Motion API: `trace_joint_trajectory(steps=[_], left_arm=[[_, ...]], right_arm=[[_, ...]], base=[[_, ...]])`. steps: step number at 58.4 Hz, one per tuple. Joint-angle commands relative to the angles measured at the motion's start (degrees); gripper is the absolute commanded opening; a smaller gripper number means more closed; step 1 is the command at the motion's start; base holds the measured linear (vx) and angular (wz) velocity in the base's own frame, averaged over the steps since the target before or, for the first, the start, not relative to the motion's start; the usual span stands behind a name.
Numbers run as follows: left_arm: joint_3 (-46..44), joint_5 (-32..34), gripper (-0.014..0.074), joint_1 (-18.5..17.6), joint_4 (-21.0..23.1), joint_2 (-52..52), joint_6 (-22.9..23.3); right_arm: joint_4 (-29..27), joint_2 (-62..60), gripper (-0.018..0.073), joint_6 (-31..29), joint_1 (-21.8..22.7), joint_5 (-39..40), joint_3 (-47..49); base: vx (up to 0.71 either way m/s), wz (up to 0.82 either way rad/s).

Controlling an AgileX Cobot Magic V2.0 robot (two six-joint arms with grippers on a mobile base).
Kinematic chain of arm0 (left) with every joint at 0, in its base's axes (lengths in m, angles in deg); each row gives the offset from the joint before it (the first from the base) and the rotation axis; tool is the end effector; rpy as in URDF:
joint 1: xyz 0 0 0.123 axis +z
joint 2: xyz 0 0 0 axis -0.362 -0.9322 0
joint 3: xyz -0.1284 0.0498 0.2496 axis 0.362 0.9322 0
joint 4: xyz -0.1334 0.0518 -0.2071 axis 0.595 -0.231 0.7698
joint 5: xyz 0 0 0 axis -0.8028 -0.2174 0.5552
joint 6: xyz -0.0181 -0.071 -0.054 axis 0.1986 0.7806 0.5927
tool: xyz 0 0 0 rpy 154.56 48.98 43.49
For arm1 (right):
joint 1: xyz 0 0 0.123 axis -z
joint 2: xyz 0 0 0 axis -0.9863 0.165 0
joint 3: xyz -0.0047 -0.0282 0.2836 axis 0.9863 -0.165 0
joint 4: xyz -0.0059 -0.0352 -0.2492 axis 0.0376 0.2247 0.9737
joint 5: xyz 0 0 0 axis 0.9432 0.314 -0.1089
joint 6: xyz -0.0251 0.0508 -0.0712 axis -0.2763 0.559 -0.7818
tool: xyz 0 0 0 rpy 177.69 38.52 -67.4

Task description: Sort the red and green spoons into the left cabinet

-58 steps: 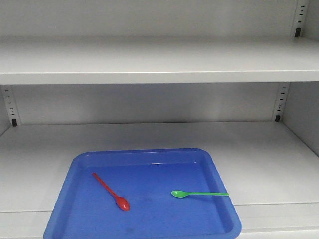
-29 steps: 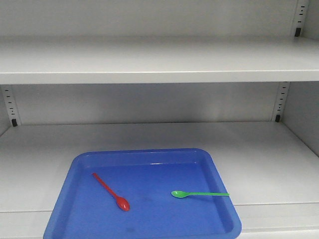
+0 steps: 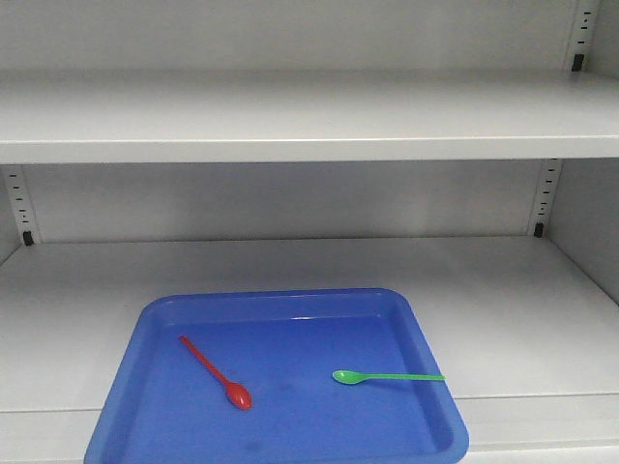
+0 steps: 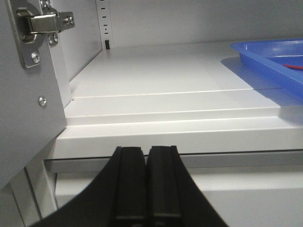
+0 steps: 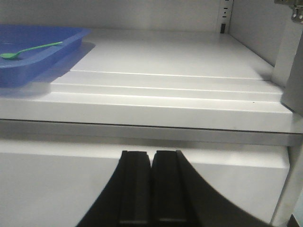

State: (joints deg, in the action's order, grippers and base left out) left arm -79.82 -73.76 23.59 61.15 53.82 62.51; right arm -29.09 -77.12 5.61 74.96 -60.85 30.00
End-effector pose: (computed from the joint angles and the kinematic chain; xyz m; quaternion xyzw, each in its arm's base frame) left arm 0.0567 0.0022 0.1937 -0.0090 0.7253 0.0188 0.6882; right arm 0.0558 0.0056 0.1862 -0.0435 0.7485 0.0268 0.6612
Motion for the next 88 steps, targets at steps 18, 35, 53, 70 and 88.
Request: trace_joint_trajectory(steps=[18, 35, 53, 70, 88], left_arm=[[-0.16, 4.57, -0.0006, -0.18, 0.48, 1.22, 0.49], [-0.16, 4.57, -0.0006, -0.18, 0.48, 1.22, 0.49], [-0.16, 4.57, -0.0006, -0.18, 0.48, 1.22, 0.49], [-0.16, 4.57, -0.0006, -0.18, 0.48, 1.22, 0.49], [-0.16, 4.57, -0.0006, -0.18, 0.48, 1.22, 0.49]], right_arm=[[0.54, -0.81, -0.0009, 0.07, 0.17, 4.28, -0.55], [0.54, -0.81, -0.0009, -0.05, 0.17, 4.28, -0.55], [0.54, -0.81, -0.0009, -0.05, 0.17, 4.28, -0.55], [0.54, -0.81, -0.0009, -0.05, 0.17, 4.28, -0.55], [0.54, -0.81, -0.0009, -0.06, 0.17, 4.23, -0.55]], base=[[0.0, 0.0], [0.0, 0.0], [0.0, 0.0], [0.0, 0.0], [0.0, 0.0]])
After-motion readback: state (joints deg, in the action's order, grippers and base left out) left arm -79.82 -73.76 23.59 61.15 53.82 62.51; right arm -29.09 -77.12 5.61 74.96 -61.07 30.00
